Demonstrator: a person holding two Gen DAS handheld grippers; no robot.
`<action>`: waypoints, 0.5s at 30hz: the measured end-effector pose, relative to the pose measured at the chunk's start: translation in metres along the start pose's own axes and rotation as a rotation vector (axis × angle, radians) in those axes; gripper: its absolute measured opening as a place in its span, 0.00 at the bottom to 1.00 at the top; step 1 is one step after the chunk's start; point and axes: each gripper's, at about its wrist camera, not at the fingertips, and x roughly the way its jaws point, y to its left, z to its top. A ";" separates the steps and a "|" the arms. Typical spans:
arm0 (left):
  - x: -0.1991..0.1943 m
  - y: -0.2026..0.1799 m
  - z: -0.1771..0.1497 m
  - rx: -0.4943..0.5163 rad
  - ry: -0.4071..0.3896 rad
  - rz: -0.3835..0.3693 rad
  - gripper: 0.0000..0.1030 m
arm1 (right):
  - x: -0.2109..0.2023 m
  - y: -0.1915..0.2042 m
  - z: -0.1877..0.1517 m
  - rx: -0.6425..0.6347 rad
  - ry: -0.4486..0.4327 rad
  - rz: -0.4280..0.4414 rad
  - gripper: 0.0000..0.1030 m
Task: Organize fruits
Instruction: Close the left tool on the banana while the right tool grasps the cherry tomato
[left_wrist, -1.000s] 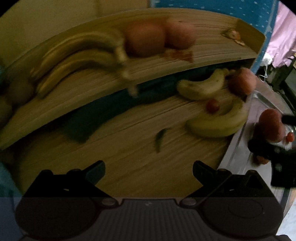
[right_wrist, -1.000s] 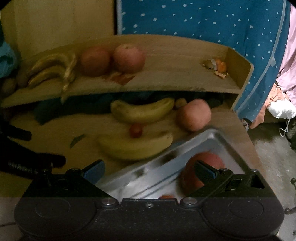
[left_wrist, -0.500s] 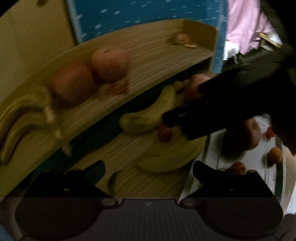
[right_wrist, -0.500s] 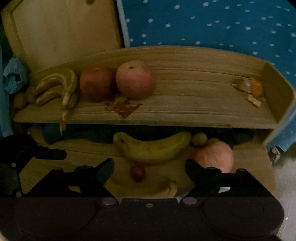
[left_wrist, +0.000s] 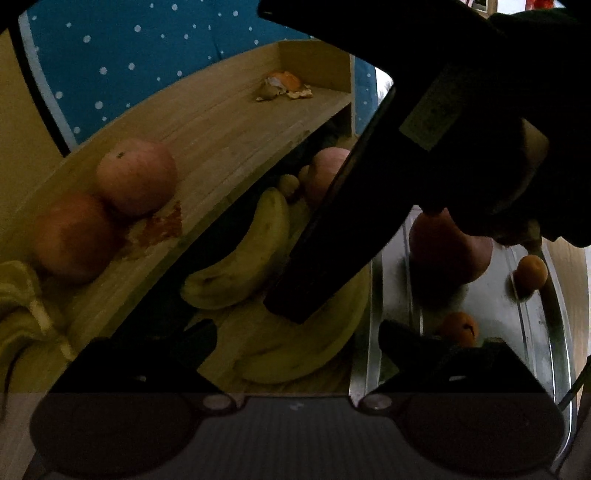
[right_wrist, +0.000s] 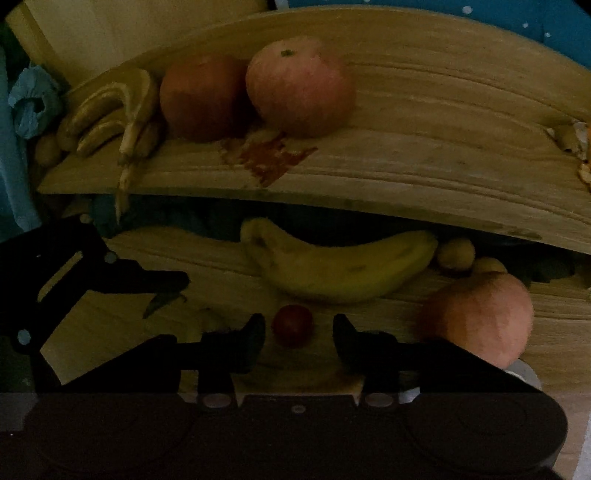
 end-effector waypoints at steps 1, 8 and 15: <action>0.001 0.000 0.000 0.000 0.004 -0.003 0.91 | 0.002 0.001 0.000 -0.003 0.004 0.001 0.39; 0.007 0.004 0.001 0.002 0.020 -0.027 0.86 | 0.012 0.011 -0.004 -0.021 0.002 -0.011 0.27; 0.014 0.001 0.003 0.035 0.038 -0.076 0.79 | 0.007 0.003 -0.006 -0.003 -0.005 0.028 0.25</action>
